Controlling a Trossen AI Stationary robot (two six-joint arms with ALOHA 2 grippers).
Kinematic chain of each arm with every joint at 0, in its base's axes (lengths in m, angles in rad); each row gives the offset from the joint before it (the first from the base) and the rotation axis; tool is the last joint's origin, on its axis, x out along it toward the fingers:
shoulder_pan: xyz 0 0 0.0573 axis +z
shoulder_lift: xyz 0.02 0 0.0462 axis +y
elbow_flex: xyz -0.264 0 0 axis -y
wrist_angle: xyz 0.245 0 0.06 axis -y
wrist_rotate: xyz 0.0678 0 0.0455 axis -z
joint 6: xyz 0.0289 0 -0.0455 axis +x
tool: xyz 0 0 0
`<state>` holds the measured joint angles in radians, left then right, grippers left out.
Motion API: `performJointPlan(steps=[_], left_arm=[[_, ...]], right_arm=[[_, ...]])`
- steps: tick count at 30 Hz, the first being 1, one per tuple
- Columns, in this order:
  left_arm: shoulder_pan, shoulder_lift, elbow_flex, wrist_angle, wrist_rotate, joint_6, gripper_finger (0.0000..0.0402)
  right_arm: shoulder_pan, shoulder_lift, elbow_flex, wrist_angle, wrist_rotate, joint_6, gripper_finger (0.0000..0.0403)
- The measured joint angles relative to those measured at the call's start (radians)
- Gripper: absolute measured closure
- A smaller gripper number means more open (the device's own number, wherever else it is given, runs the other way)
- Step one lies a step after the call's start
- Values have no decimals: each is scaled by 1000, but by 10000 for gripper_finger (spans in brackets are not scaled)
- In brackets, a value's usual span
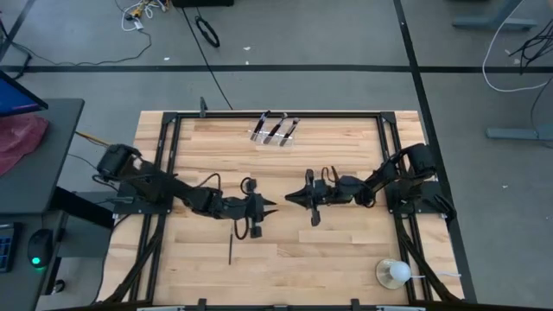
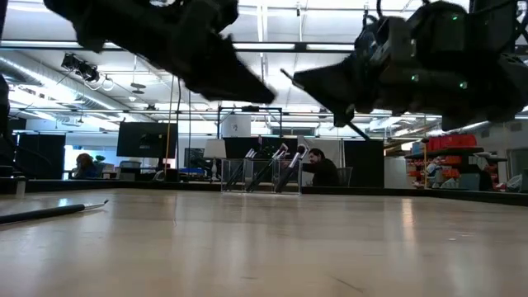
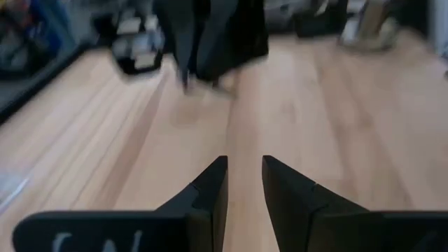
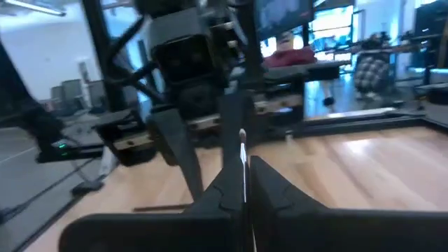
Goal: Put items in baskets/containers
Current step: Put the black eyeshadow brush into the transparent organizer
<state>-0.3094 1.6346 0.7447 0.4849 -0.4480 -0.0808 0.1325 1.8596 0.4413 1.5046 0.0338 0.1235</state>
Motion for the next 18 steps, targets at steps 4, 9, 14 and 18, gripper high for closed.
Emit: performJointPlan(steps=[4,9,14,18], left_arm=[[23,139,-1,317,66,80,307],[72,257,2,642,182,135,305],[103,281,7,800,294,118,271],[106,282,51,796,368,130,219]], right_arm=[[43,-54,24,5,2,-7,396],[107,-97,57,9,3,-78,396],[133,-139,67,8,15,-131,396],[137,-137,91,7,11,-151,396]])
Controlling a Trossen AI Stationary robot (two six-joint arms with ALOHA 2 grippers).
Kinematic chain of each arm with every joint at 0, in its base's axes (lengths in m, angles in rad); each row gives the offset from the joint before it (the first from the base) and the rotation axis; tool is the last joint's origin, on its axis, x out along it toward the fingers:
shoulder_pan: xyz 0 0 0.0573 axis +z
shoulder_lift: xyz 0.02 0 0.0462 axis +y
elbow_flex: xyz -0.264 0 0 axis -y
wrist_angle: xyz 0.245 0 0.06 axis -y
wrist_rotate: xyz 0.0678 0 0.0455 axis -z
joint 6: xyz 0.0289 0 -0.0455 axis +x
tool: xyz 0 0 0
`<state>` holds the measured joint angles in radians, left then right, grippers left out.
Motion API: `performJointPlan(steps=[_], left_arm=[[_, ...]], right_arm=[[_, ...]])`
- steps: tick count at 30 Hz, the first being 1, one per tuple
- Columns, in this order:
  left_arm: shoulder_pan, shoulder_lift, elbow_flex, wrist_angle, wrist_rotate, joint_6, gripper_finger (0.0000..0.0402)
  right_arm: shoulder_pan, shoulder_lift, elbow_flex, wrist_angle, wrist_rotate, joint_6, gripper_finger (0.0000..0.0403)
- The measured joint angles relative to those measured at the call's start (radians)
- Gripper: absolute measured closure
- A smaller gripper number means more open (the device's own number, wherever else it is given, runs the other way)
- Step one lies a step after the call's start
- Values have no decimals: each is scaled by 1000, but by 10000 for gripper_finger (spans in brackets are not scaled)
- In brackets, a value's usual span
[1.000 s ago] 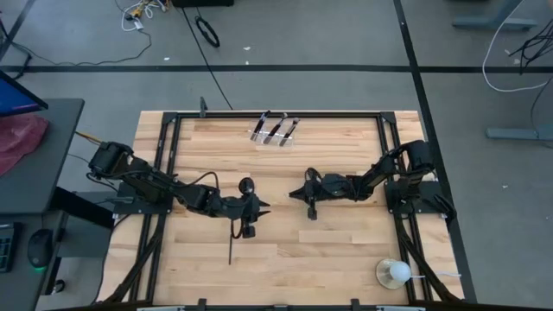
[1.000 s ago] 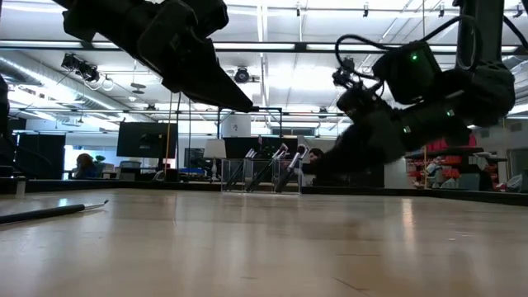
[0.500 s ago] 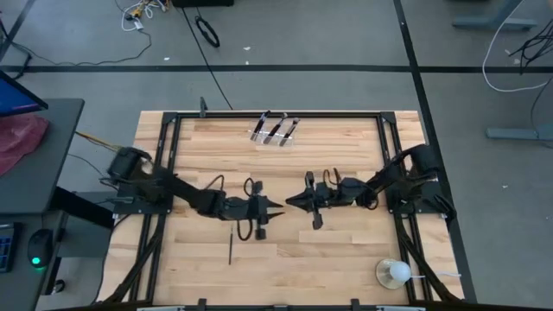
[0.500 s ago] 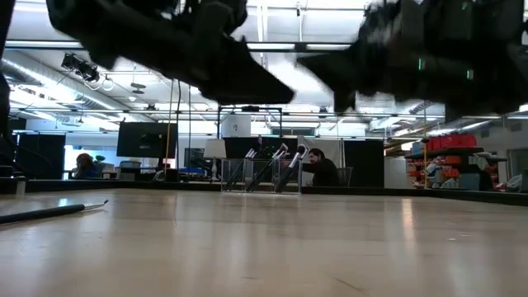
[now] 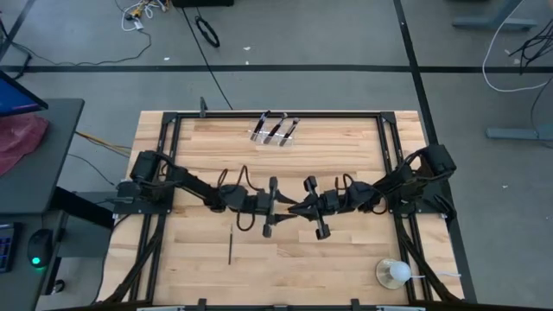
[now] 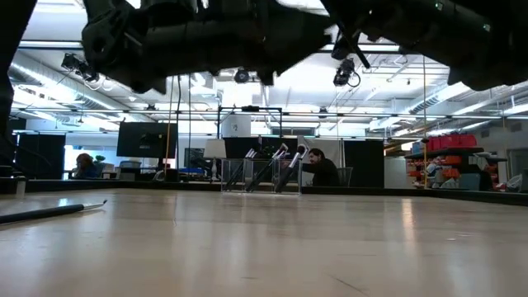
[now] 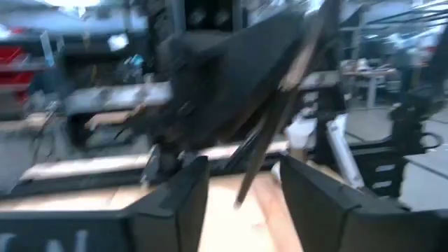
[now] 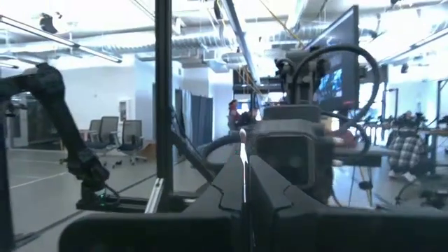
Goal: Put items in baskets/containers
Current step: Put the black eyeshadow brush into the transparent organizer
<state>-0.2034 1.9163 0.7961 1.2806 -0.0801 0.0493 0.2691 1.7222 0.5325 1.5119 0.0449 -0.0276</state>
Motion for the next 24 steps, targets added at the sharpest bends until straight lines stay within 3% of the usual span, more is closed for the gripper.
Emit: performJointPlan(steps=[4,8,13,20,24], left_arm=[[-9,-1,56,-65,23,15,182],[-25,0,79,-83,20,47,183],[-31,0,82,-76,-10,49,241],[-31,0,82,-86,-11,45,376],[-29,-1,82,-129,-11,19,379]], right_arm=[[-1,0,16,-1,1,-15,396],[0,-2,17,-2,-1,-15,396],[7,-1,17,-4,0,-18,396],[9,-1,16,-24,6,-7,387],[8,-1,5,-35,1,0,375]])
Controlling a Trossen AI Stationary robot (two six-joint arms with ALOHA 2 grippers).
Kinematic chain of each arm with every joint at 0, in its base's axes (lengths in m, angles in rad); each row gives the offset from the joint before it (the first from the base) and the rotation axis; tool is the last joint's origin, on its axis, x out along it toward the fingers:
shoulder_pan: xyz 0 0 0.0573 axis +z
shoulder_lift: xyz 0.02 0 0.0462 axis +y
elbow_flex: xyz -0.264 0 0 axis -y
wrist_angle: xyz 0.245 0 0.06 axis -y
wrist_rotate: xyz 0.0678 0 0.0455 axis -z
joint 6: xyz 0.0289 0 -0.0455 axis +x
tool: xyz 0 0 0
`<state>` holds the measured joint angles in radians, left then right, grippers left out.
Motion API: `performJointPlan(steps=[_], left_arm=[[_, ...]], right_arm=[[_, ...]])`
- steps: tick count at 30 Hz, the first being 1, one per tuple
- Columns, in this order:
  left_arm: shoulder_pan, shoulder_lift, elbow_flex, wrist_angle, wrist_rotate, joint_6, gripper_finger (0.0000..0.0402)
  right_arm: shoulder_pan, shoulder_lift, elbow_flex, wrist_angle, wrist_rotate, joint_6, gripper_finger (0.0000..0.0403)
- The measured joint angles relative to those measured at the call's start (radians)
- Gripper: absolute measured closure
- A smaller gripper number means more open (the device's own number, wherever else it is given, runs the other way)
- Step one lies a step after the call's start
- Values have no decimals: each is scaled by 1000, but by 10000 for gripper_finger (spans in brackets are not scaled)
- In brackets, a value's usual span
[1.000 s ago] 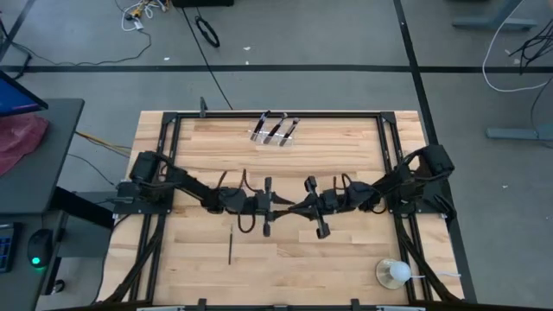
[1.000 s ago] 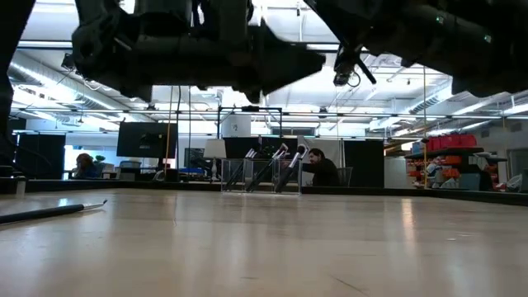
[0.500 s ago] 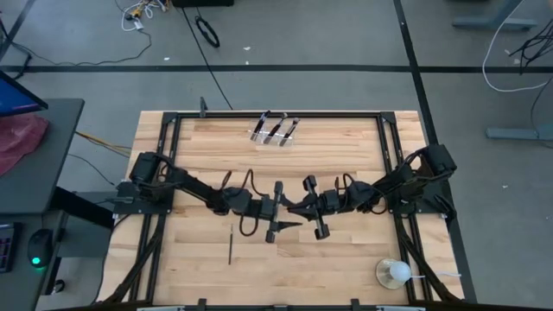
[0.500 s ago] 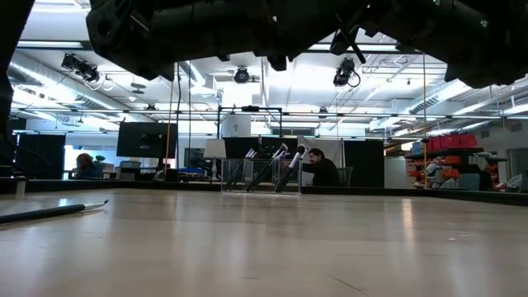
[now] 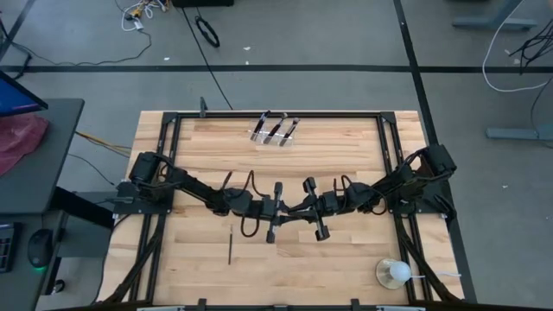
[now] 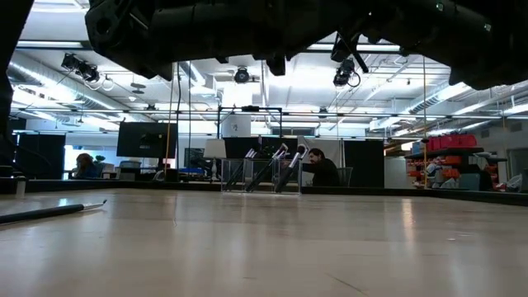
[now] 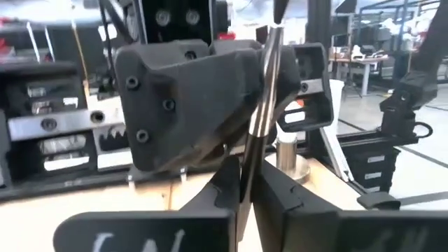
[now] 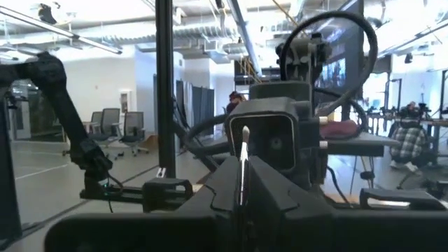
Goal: Put items in baskets/containers
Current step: Put the black eyeshadow brush into the transparent organizer
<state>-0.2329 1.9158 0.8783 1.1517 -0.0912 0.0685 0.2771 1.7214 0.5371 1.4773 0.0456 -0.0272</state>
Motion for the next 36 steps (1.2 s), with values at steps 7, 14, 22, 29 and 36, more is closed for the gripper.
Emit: performJointPlan(steps=[7,14,22,29,36], left_arm=[[30,-37,0,-211,-75,-80,381],[168,-191,57,-726,-227,-218,377],[450,-220,279,-1071,-175,-160,379],[647,-181,316,-992,-64,-136,377],[704,-55,316,-881,37,-189,378]], right_arm=[[0,-122,-118,-2,53,9,363],[-1,-317,-301,-3,156,23,362],[-1,-341,-360,-21,175,70,362],[0,-335,-360,-31,175,71,362],[0,-335,-359,-42,175,69,362]])
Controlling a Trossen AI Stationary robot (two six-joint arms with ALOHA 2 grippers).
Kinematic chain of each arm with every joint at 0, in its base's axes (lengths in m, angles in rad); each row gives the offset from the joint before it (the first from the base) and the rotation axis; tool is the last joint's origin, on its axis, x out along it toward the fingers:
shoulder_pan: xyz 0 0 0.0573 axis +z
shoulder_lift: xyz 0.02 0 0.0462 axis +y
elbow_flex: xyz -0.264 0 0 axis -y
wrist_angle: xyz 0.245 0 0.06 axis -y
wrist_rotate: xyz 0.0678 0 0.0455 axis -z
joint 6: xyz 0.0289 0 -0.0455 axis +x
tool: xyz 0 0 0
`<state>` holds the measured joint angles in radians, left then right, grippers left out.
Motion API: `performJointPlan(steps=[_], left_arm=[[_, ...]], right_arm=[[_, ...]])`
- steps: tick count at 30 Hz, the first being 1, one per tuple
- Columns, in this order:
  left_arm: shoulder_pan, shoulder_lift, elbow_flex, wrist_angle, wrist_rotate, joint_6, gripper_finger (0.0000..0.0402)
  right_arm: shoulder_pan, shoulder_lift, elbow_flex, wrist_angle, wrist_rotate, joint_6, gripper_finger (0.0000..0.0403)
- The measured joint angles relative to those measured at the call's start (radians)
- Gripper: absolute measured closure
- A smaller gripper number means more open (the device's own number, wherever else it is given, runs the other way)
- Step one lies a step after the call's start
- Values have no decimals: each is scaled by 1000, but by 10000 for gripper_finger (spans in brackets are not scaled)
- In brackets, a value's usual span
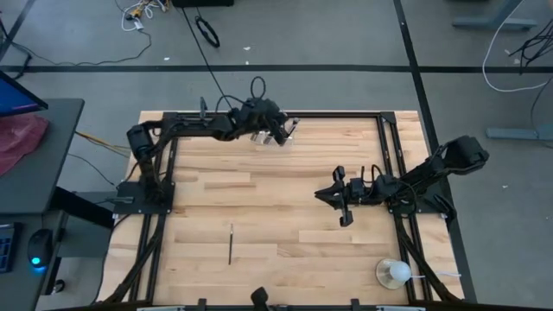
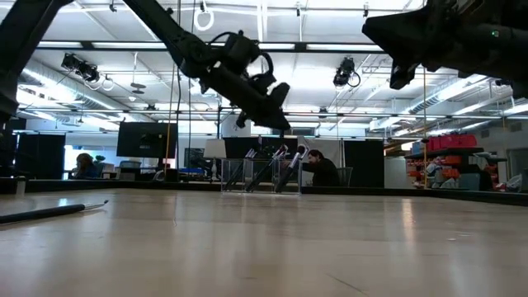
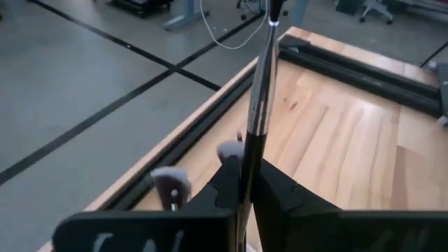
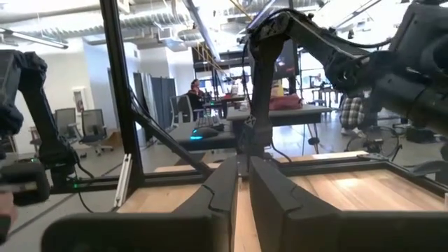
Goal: Put items in baskets/containers
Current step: Put the black eyeshadow brush into the transparent organizer
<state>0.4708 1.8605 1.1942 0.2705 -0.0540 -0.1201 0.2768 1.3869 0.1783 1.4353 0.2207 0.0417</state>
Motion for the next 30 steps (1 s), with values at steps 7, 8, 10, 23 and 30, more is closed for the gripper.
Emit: performJointPlan(steps=[7,8,10,23,30], left_arm=[[-5,71,-1,-3,40,-5,376],[-7,77,-1,-6,40,-5,376],[-8,85,-1,-20,40,-6,375],[-9,97,0,-62,41,-1,352],[-9,97,0,-60,40,-4,293]], right_arm=[[0,0,0,-2,0,3,362],[0,0,0,-2,0,3,362],[0,0,0,-2,0,3,362],[0,0,0,-3,-1,5,362],[0,0,0,-10,-1,10,362]])
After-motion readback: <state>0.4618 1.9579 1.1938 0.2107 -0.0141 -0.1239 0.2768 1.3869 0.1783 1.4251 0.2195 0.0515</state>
